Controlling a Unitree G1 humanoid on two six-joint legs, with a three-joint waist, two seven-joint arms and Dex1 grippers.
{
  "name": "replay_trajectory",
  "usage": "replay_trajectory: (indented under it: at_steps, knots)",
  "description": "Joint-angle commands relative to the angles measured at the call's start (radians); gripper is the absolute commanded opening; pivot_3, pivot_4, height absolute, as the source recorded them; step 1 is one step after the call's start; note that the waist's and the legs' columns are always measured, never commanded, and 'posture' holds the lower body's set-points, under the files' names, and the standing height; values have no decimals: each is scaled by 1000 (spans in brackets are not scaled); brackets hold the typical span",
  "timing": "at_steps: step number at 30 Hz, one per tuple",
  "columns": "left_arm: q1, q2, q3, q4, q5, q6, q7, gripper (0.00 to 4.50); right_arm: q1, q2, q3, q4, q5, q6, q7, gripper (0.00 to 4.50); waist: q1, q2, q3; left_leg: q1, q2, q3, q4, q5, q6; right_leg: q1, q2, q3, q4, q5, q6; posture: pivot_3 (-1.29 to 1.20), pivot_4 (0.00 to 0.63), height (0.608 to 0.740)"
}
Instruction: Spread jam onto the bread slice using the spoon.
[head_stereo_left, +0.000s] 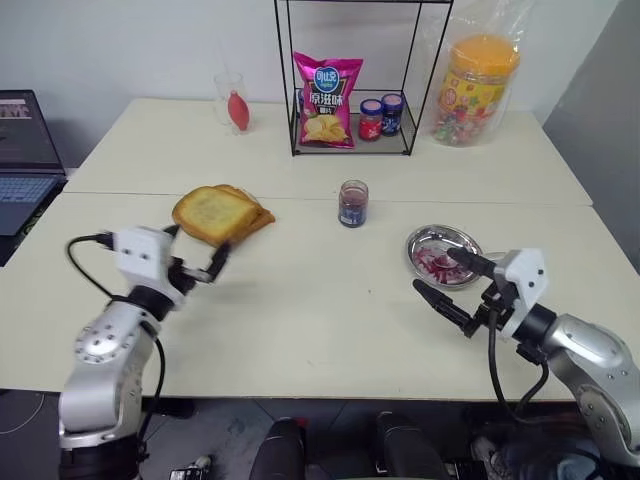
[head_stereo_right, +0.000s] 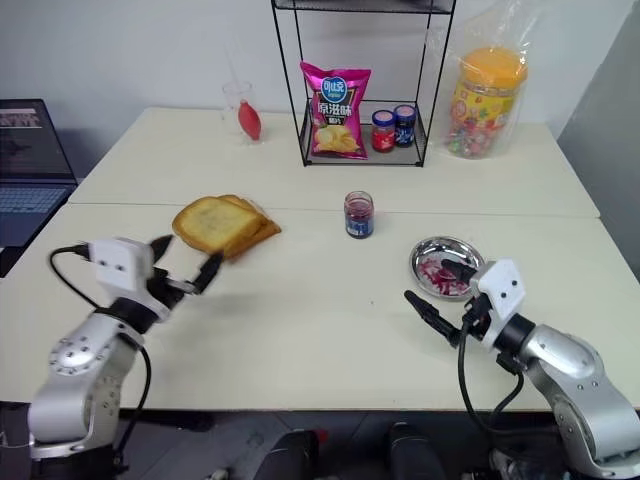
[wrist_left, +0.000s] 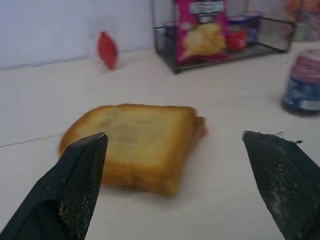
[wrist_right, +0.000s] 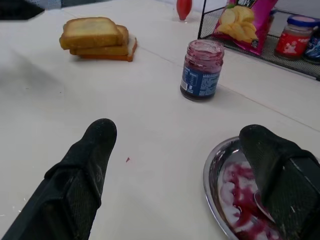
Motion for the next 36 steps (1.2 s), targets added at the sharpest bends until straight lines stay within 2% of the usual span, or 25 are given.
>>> replay_trajectory:
  at_steps: [1, 5, 10, 22, 25, 36]
  knots:
    - [-100, -11, 100, 95, -60, 83, 111, 4500, -117, -41, 25, -21, 34, 90, 15, 4354, 2, 0, 0, 0, 0, 0, 0, 0, 0, 0, 0, 0, -1, 0, 0, 0, 150, 740]
    - [-257, -25, 160, 278, -124, 168, 199, 4500, -202, -88, 91, -18, 9, 132, 56, 4354, 7, -2, -1, -2, -1, -2, 0, 0, 0, 0, 0, -2, -1, 1, 1, 0, 150, 740]
    - [-405, -51, 171, 448, -169, 188, 222, 4500, -262, -99, 125, -23, 7, 152, 76, 4354, 8, -2, 0, -3, -2, -2, 0, 0, 0, 0, -1, -2, -5, 1, 3, 0, 150, 740]
    - [-585, -70, 168, 704, -181, 178, 257, 4500, -275, -108, 119, -38, 5, 176, 71, 4354, 3, -3, -1, -3, -2, -1, 0, 0, 0, 0, -1, -1, -4, 3, 5, 0, 150, 740]
    - [-596, -78, 166, 710, -188, 181, 262, 4064, -276, -108, 115, -45, 6, 183, 64, 4500, 3, -3, -1, -3, -2, -1, 0, 0, 0, 0, -1, -1, -5, 3, 5, 0, 150, 740]
    - [-602, -87, 171, 684, -189, 161, 278, 1813, -279, -105, 106, -50, 10, 193, 59, 4500, 4, -3, -1, -3, -2, -1, 0, 0, -1, 0, -1, -1, -5, 3, 5, 0, 150, 740]
